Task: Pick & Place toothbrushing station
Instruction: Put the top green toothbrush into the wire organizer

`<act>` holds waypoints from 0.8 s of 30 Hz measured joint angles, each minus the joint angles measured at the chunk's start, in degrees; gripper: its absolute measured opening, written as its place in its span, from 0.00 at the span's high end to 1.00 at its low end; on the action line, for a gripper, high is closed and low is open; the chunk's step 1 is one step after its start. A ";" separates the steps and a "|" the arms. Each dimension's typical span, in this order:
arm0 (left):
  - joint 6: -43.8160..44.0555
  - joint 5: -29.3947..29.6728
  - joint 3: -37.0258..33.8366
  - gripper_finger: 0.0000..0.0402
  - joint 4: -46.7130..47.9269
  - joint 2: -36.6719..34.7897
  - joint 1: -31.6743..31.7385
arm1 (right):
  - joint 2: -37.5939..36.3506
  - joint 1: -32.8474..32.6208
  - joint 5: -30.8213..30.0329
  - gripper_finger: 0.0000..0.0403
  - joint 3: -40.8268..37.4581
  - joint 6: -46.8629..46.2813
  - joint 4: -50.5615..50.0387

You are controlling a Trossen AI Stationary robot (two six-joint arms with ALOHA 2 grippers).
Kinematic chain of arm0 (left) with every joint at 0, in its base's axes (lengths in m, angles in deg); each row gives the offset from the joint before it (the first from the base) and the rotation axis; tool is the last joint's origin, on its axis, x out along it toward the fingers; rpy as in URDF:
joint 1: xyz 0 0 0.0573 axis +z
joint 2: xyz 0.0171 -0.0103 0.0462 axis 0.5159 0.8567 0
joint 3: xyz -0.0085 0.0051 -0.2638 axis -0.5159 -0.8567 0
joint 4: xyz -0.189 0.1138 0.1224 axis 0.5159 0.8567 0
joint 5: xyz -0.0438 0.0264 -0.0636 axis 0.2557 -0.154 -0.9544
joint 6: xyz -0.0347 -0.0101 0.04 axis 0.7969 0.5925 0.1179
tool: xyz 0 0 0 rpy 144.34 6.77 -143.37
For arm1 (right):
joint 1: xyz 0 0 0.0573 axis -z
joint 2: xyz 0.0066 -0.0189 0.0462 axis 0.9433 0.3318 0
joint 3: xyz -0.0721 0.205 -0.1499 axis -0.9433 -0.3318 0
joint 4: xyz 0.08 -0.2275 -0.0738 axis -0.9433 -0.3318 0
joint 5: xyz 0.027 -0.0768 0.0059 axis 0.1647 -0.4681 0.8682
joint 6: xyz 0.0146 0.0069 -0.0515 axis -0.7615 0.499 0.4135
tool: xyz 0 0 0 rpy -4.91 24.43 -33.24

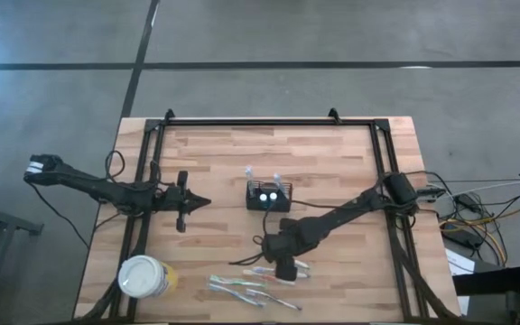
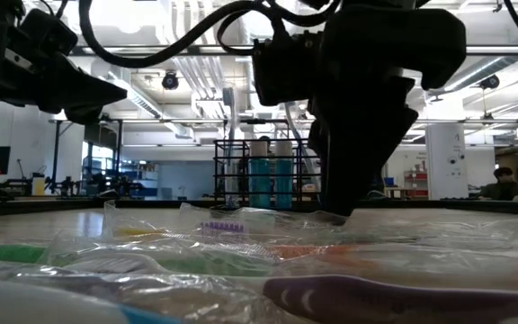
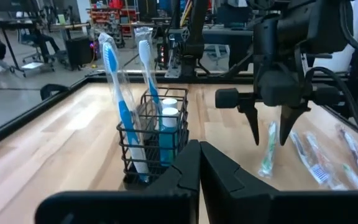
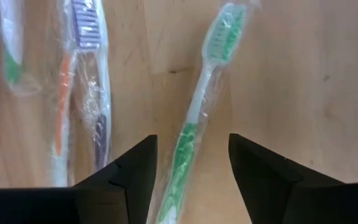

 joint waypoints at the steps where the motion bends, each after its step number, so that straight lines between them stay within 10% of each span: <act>1: 0.33 0.00 0.00 0.98 0.02 0.01 -0.01 | 0.00 0.00 0.04 0.51 0.00 0.02 0.16; 24: 1.95 0.07 0.00 0.98 0.37 -0.01 -0.01 | -0.08 0.31 -0.38 0.77 -4.64 0.48 2.37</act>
